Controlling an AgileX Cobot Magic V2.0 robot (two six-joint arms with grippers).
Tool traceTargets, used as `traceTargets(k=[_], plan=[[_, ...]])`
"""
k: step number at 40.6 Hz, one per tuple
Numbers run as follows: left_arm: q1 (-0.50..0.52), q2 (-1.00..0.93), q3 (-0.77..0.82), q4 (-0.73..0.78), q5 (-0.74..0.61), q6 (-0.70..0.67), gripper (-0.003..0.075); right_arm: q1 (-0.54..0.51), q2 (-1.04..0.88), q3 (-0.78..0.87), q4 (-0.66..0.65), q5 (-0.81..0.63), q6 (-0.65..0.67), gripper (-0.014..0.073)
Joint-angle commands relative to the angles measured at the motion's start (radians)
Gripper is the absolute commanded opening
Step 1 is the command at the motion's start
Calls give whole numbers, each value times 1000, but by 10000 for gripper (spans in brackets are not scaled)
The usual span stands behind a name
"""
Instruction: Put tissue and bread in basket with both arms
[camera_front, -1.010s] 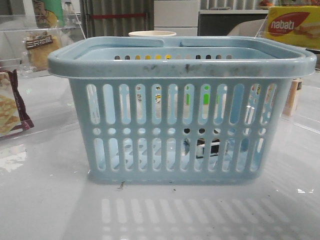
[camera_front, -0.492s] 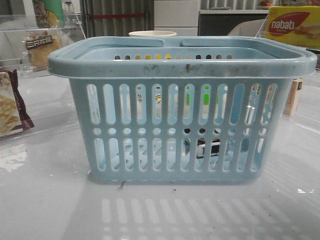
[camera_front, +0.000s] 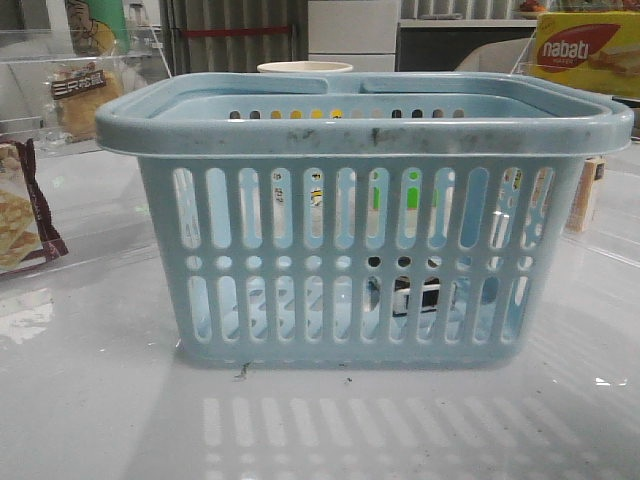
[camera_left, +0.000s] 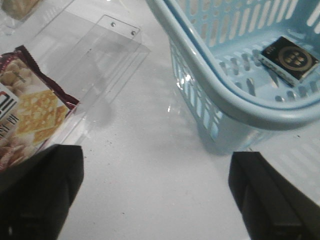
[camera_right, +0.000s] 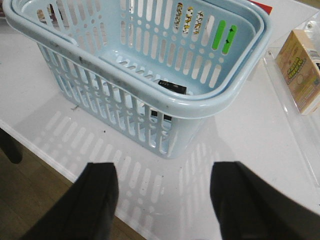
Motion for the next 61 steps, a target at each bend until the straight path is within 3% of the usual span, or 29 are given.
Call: traceTargets(k=[1, 11, 29, 48, 52, 61], plan=[[56, 72, -95, -1, -87, 1, 685, 0, 3, -28, -9, -73, -7, 505], [160, 313, -256, 42, -209, 1, 685, 0, 3, -28, -9, -73, -7, 505], [162, 742, -607, 311, -290, 1, 685, 0, 3, -28, -9, -73, -7, 505], [218, 922, -815, 328, -287, -37, 683, 0, 3, -28, -9, -73, -7, 505], [218, 936, -815, 328, -298, -37, 630, 0, 3, -28, -9, -73, -7, 505], [218, 939, -815, 328, -318, -37, 332, 0, 4, -28, -9, -74, -7, 505]])
